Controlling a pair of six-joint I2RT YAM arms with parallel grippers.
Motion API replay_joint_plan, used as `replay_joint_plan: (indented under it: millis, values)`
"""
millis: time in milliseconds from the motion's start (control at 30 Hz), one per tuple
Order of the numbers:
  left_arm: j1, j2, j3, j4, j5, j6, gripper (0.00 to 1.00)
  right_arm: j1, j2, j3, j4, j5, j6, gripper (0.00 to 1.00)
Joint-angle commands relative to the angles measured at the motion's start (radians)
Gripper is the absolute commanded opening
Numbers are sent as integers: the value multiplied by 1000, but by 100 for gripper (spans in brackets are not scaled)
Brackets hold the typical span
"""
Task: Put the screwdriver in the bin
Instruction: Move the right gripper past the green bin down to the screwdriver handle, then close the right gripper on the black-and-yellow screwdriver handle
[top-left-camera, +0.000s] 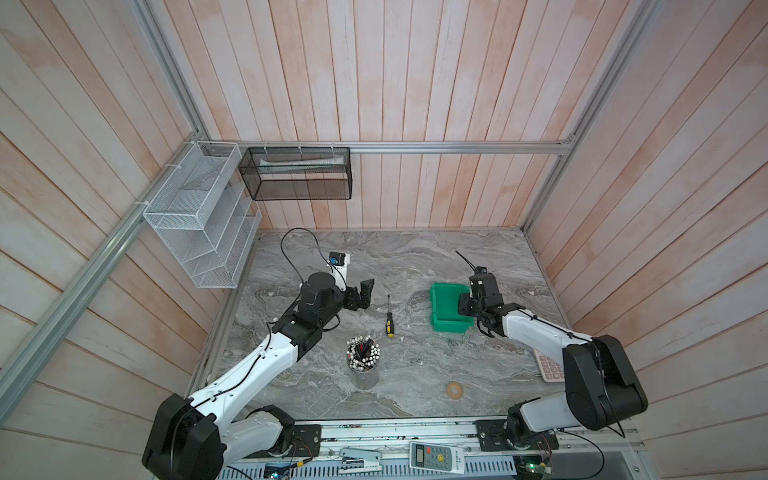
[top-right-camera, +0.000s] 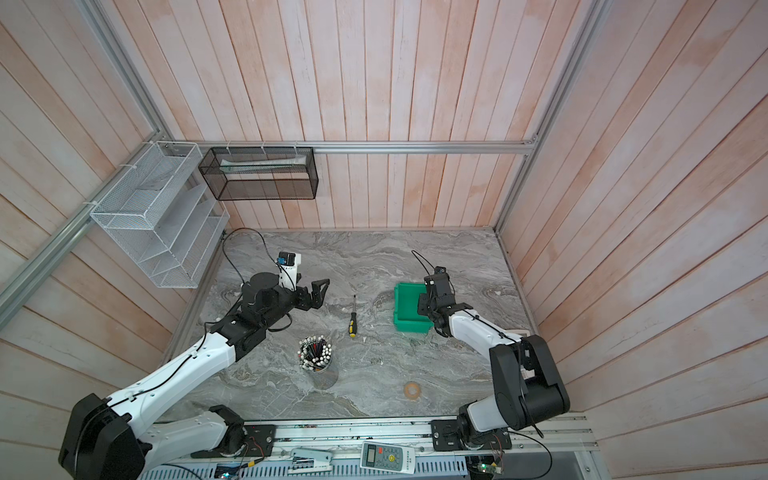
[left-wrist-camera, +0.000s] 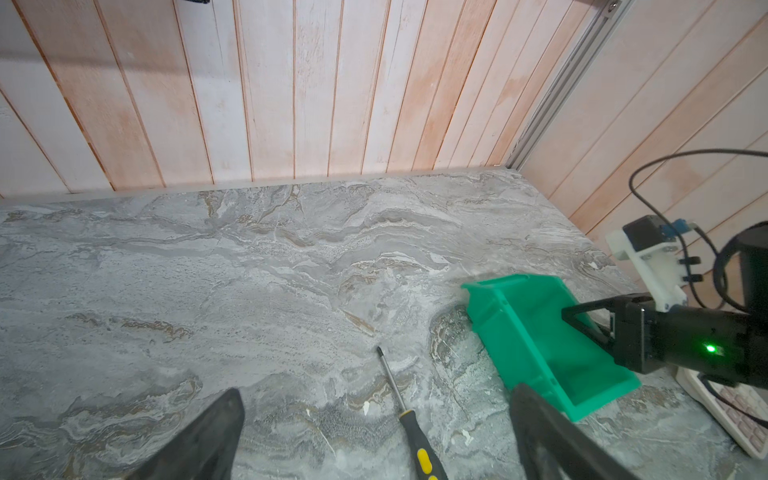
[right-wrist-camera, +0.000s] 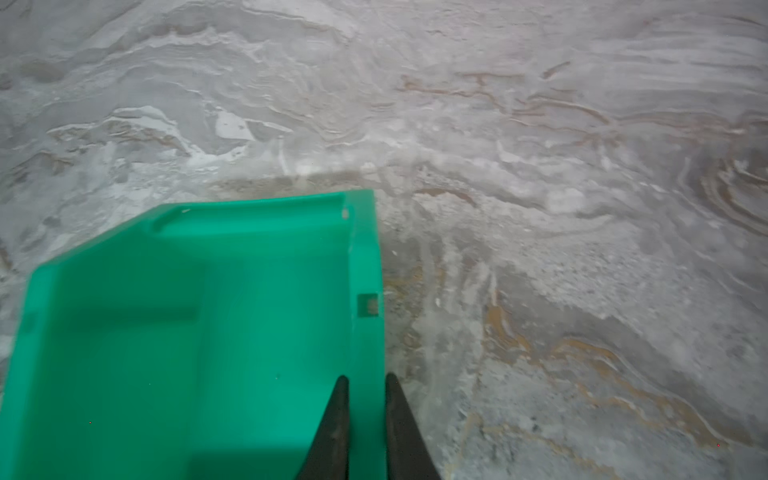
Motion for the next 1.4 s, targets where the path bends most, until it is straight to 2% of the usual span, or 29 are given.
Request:
replay_joint_plan:
  millis: [0, 67, 233, 367, 533, 567, 600, 700, 767, 833, 1000, 1167, 1233, 1367]
  values:
    - [-3, -16, -22, -1, 18, 12, 100, 30, 75, 108, 3, -3, -64, 11]
    - [-3, -20, -26, 0, 17, 13, 100, 37, 150, 188, -19, 14, -104, 7]
    - [-3, -46, -25, -22, 16, 8, 100, 68, 277, 321, -36, 11, -239, 7]
    - [-3, -66, -43, -23, 16, 0, 100, 68, 356, 399, -97, -4, -274, 12]
    - [-3, -60, -63, -15, -3, -9, 100, 77, 308, 399, -105, 13, -232, 29]
    - [-3, -58, -64, -15, -10, -17, 100, 84, 280, 401, -112, 9, -228, 35]
    - [-3, -58, -61, -17, -14, -24, 100, 92, 253, 400, -117, 1, -227, 46]
    - [-3, -58, -32, -51, -17, -59, 100, 159, 162, 401, -137, -2, -194, 60]
    - [-2, -59, -8, -89, -17, -95, 100, 200, 122, 401, -157, -33, -136, 61]
    - [0, -59, 5, -111, 29, -103, 100, 248, 110, 394, -171, -52, -79, 61]
    - [23, -67, 36, -218, 107, -154, 100, 389, 157, 405, -225, -38, -20, 61]
    - [212, -96, -36, -235, 361, -266, 100, 462, 213, 351, -158, -134, 65, 60]
    - [261, -116, -74, -216, 418, -293, 100, 491, 247, 348, -150, -136, 76, 59]
    - [291, -156, -112, -205, 445, -307, 100, 527, 316, 353, -140, -147, 97, 57]
